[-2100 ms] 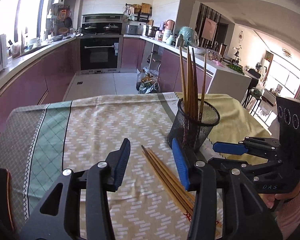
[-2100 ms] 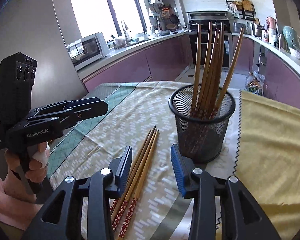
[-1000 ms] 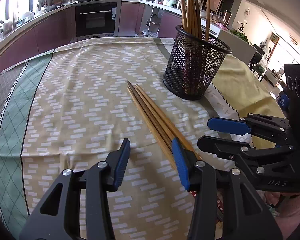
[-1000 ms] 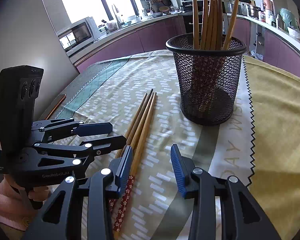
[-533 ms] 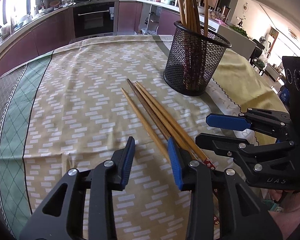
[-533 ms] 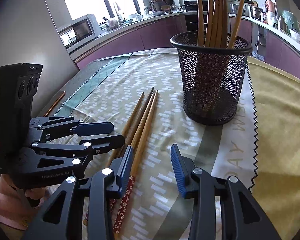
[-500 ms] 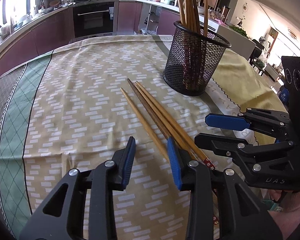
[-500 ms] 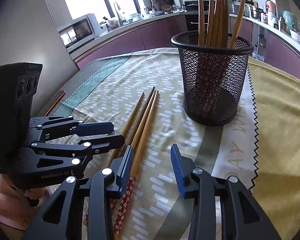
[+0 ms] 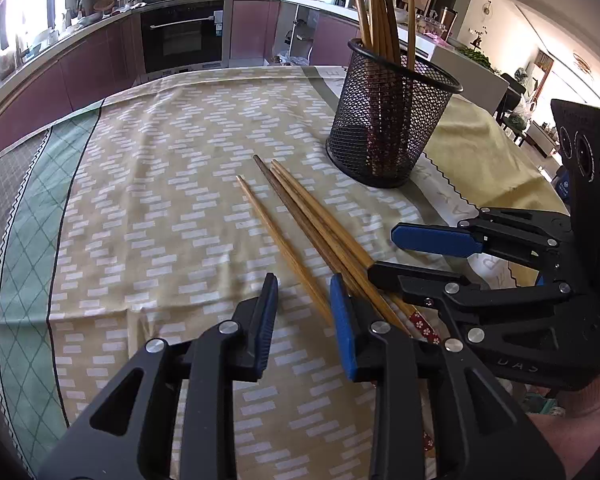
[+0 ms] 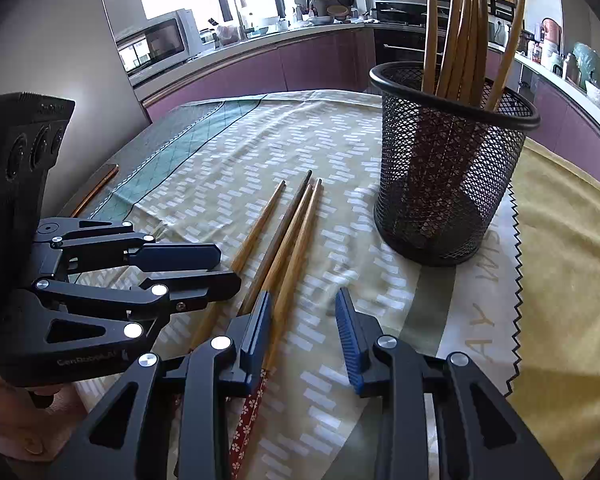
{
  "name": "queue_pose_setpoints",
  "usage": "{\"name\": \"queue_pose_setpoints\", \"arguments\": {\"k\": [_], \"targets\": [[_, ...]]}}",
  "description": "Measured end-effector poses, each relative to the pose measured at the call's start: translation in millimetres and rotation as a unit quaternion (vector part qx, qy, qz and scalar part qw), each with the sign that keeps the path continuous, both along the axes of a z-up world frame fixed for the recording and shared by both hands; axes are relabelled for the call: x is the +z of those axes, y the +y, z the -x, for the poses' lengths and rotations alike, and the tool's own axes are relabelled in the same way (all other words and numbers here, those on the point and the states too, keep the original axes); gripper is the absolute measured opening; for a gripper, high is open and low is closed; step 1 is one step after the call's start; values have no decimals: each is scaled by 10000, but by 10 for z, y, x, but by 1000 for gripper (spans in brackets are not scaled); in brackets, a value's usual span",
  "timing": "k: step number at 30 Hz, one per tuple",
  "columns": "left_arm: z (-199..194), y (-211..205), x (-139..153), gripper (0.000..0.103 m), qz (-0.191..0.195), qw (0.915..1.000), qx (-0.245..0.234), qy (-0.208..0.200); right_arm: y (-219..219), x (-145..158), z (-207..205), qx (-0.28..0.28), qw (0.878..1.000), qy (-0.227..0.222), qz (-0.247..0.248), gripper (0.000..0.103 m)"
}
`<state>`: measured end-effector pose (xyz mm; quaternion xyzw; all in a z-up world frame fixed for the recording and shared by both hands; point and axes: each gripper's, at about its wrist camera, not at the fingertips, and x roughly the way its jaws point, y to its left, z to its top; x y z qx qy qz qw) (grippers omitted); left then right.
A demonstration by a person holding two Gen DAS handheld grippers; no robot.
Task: Organize utensils
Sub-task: 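Move both open grippers back over the loose chopsticks on the cloth, then close the right gripper on a wooden chopstick while the left gripper grasps another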
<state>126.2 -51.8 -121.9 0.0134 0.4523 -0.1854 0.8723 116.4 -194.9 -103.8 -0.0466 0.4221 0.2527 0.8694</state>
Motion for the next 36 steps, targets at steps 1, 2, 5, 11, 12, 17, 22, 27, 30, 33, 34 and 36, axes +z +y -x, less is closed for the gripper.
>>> {"name": "queue_pose_setpoints", "arguments": {"k": [1,2,5,11,12,17,22,27,30,33,34,36], "targets": [[-5,0,-2,28,-8,10000,1,7,21,-3,-4,0,10000,-40,76,30],[-8,-2,-3,28,-7,10000,4,7,44,-6,-4,-1,9999,-66,129,29],[-23,-19,-7,28,-71,10000,-20,-1,92,-19,-21,0,9996,-136,249,27],[-83,-65,-7,22,-229,9997,30,-19,118,-25,-100,-34,9997,-103,220,17],[-91,-74,-8,21,-258,9997,46,-25,129,-27,-112,-46,9998,-85,193,13],[-110,-35,-9,16,-138,9997,197,-8,79,-37,-138,-106,9999,-21,12,8],[-101,7,2,13,-37,9993,365,-28,-26,-25,-147,-269,9994,38,-195,6],[-83,44,14,9,32,9990,438,-26,-104,14,-117,-305,9990,10,-318,6],[-57,71,30,6,83,9990,438,-18,-144,56,-73,-262,9988,-13,-406,6],[-29,88,64,1,125,9990,421,-42,-153,116,-30,-210,9987,-99,-459,6],[-19,91,75,1,141,9991,395,-45,-158,135,-16,-193,9986,-121,-484,6],[-15,79,63,1,55,9994,340,-34,-190,173,20,-165,9984,-164,-518,6]]}}
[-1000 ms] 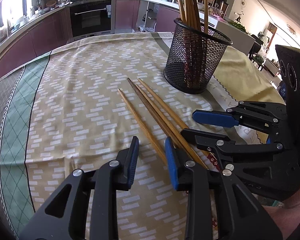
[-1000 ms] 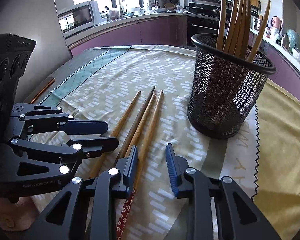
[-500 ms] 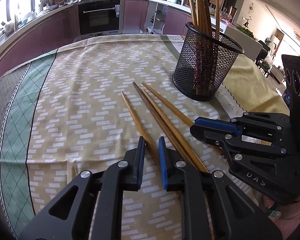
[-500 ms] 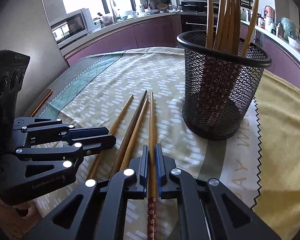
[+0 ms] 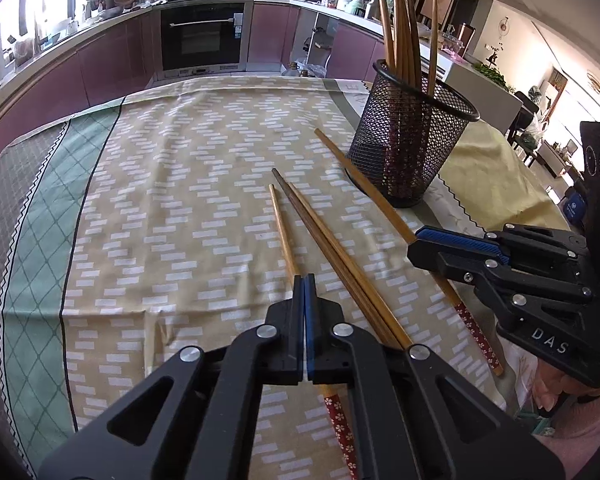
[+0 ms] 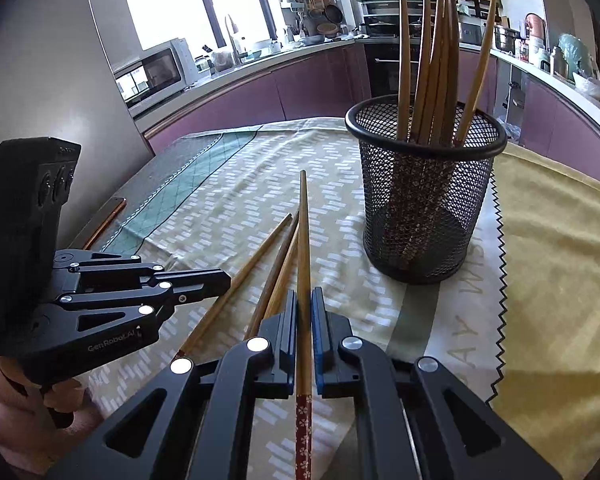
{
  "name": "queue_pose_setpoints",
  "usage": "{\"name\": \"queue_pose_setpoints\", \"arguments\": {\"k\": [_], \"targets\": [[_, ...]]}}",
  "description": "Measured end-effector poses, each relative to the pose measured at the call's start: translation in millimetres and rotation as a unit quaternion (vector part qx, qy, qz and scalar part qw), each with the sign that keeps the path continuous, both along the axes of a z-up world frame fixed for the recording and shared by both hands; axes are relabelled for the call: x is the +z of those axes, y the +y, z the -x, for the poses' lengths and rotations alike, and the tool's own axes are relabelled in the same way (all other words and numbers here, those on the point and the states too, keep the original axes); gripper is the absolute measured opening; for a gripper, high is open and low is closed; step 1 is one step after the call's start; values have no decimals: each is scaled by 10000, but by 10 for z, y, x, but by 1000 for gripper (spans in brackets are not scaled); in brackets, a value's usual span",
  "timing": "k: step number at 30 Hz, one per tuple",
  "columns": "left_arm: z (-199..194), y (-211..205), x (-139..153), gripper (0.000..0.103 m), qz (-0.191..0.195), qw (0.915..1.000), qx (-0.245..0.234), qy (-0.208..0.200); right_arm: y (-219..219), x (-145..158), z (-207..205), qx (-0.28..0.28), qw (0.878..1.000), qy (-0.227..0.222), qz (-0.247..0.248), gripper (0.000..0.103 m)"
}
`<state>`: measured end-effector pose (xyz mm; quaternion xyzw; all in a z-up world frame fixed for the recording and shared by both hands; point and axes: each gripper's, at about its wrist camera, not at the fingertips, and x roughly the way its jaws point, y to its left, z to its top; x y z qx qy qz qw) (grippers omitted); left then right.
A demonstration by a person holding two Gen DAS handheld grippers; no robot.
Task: Organize utensils
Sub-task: 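Close the right gripper on a wooden chopstick while the left gripper grasps another, then lift the chopstick upright with the right gripper over the cup while the left gripper carries its chopstick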
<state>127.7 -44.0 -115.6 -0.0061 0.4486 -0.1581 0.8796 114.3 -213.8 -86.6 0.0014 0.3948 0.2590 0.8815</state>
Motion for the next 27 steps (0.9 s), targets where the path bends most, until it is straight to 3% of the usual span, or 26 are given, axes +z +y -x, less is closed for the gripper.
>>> {"name": "queue_pose_setpoints", "arguments": {"k": [5,16,21,27], "targets": [[0,-41,-69,17,-77,9999,-105,103,-35,42,22,-13,10000,-29,-21,6],[-51,-82,-82,8,-234,9997,49,-34,-18,51,42,5,10000,-69,-40,6],[-28,-29,-59,7,-110,9999,72,-4,-30,120,76,38,9998,-177,-76,6],[50,67,118,7,371,9991,-210,-46,-74,240,100,21,9992,-331,-224,6]]}}
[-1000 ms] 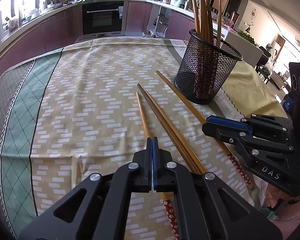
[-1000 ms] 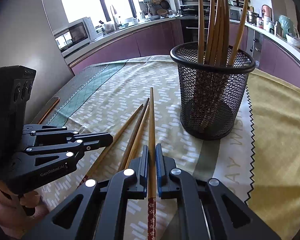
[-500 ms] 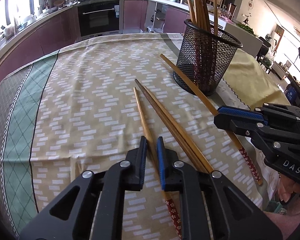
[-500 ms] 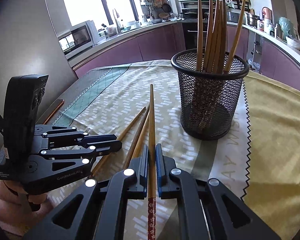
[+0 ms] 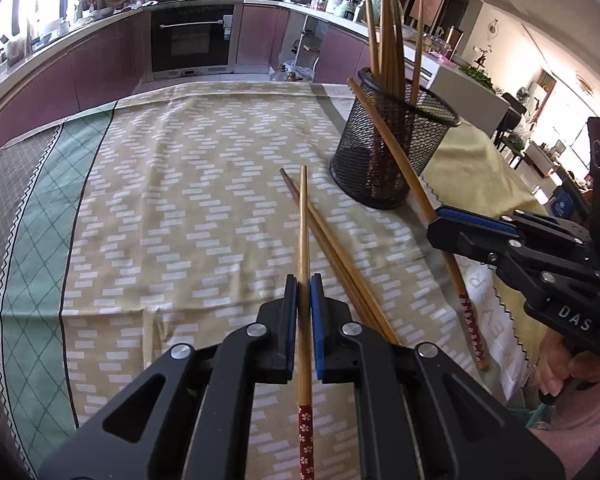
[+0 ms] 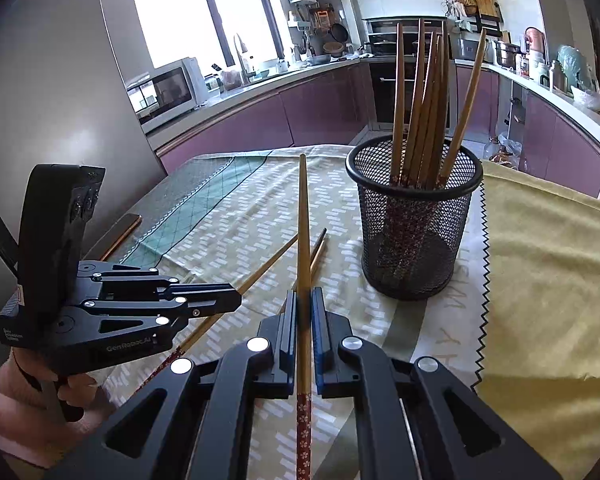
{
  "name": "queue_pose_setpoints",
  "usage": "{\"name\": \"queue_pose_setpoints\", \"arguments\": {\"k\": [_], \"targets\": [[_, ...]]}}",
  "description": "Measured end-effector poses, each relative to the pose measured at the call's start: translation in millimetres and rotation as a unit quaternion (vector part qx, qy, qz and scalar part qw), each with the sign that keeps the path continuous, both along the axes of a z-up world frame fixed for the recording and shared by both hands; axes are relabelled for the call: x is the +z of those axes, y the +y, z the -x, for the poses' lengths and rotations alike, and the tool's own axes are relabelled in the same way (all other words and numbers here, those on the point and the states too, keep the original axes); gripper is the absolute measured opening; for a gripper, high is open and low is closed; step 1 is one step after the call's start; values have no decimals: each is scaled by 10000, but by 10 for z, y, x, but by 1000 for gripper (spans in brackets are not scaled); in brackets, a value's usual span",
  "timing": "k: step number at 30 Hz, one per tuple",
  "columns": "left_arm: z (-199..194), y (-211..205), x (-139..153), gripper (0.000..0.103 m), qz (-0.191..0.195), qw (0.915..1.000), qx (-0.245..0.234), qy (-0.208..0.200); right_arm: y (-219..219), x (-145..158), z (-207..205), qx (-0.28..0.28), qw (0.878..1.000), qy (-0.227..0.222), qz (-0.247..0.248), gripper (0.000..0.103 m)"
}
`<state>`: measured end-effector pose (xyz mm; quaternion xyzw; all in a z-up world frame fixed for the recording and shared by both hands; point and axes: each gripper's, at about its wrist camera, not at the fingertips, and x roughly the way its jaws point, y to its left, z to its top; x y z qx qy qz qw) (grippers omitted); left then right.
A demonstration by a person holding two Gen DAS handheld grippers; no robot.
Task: Organize utensils
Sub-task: 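Lift the chopstick upright with the right gripper over the cup while the left gripper carries its chopstick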
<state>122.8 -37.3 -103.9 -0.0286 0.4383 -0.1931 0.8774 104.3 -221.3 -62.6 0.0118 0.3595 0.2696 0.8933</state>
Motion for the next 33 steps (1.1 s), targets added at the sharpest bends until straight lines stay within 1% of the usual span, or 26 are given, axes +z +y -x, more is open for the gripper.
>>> {"name": "queue_pose_setpoints", "arguments": {"k": [4,9,14,18,25,33], "targets": [[54,47,210,7,386,9989,-221,-141,-59,103,20,-46,9998,-133,-113,6],[138,110,519,7,762,9952,-432,-440,-174,255,21,-147,9990,-337,-251,6],[181,177,815,7,1003,9905,-537,-770,-284,402,-8,-242,9976,-526,-370,6],[174,220,1003,7,1122,9872,-535,-997,-353,498,-12,-293,9963,-680,-426,6],[5,173,1255,7,1225,9826,-482,-1310,-434,726,-61,-372,9935,-973,-456,6],[-144,11,1565,7,1159,9777,-547,-1661,-512,996,-120,-388,9895,-1313,-465,6]]}}
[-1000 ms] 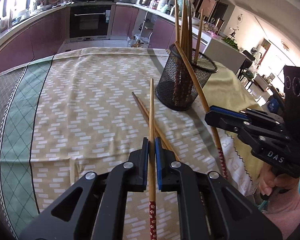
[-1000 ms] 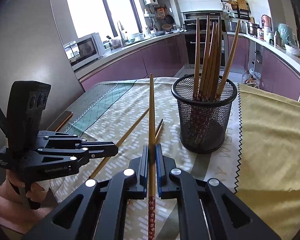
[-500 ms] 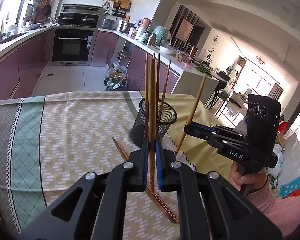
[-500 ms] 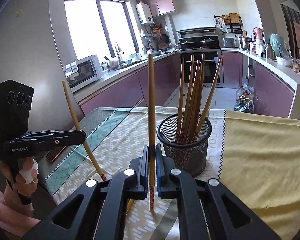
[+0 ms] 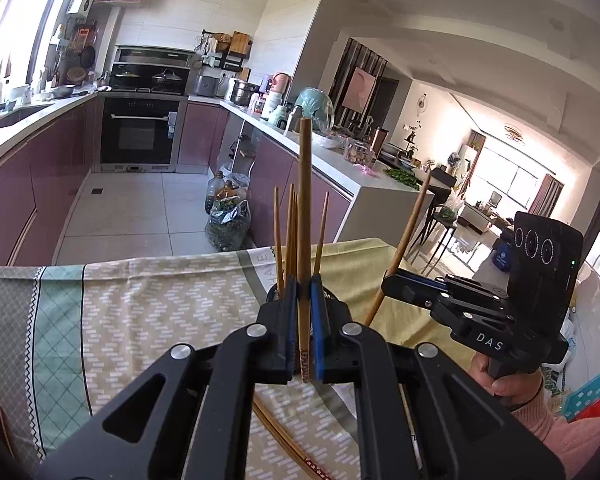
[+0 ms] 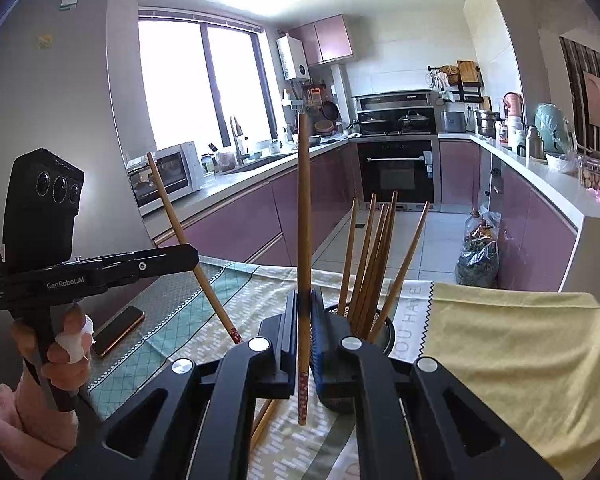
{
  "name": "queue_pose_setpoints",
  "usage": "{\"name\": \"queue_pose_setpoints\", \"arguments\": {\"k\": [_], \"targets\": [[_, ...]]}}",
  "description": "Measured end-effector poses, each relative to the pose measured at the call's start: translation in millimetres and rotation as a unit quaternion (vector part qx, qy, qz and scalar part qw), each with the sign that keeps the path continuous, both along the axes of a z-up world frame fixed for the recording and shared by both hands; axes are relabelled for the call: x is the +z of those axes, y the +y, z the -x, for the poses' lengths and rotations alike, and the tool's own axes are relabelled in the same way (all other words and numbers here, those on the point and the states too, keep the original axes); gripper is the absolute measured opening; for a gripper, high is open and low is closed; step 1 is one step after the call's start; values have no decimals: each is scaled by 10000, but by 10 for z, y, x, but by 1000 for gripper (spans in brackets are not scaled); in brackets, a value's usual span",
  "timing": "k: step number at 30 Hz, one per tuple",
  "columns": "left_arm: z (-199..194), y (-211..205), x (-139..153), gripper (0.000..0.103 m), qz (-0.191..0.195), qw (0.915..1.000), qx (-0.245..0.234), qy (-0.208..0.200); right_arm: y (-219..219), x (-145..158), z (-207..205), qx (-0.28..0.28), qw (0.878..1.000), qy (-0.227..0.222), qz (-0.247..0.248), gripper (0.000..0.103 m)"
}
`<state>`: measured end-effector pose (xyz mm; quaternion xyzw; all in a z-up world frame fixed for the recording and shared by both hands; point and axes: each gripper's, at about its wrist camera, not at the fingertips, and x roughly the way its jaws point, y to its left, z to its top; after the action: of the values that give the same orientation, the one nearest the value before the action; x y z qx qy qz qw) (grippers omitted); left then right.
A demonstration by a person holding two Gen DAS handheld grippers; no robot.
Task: Organize utensils
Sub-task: 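Lift the chopstick upright with the right gripper over the cup while the left gripper carries its chopstick, then lower the chopstick into the mesh cup and open the right gripper while the left gripper releases its chopstick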
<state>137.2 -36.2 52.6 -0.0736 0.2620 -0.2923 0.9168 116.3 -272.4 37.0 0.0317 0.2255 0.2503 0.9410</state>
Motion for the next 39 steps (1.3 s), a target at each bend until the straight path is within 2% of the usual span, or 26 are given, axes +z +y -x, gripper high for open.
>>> {"name": "queue_pose_setpoints", "arguments": {"k": [10,16,21,29,37,39], "targets": [[-134,-169,309,7,-67,9996,-21,-283,-107,267,-130,-71,9996,-218,-189,6],[-239,-295,377,7,-235,9991,35,-341,-134,320,-242,-184,9992,-288,-230,6],[-314,-439,258,7,-575,9981,41,-238,-111,225,-316,-240,9992,-154,-274,6],[-456,-576,-21,7,-1038,9942,-141,238,-19,-27,-460,-109,9989,437,-83,6],[-702,-683,-243,8,-1265,9901,-167,590,85,-234,-709,-173,9960,864,117,7],[-781,-693,-265,13,-1247,9899,-138,655,74,-293,-761,-248,9951,958,90,8]]}}
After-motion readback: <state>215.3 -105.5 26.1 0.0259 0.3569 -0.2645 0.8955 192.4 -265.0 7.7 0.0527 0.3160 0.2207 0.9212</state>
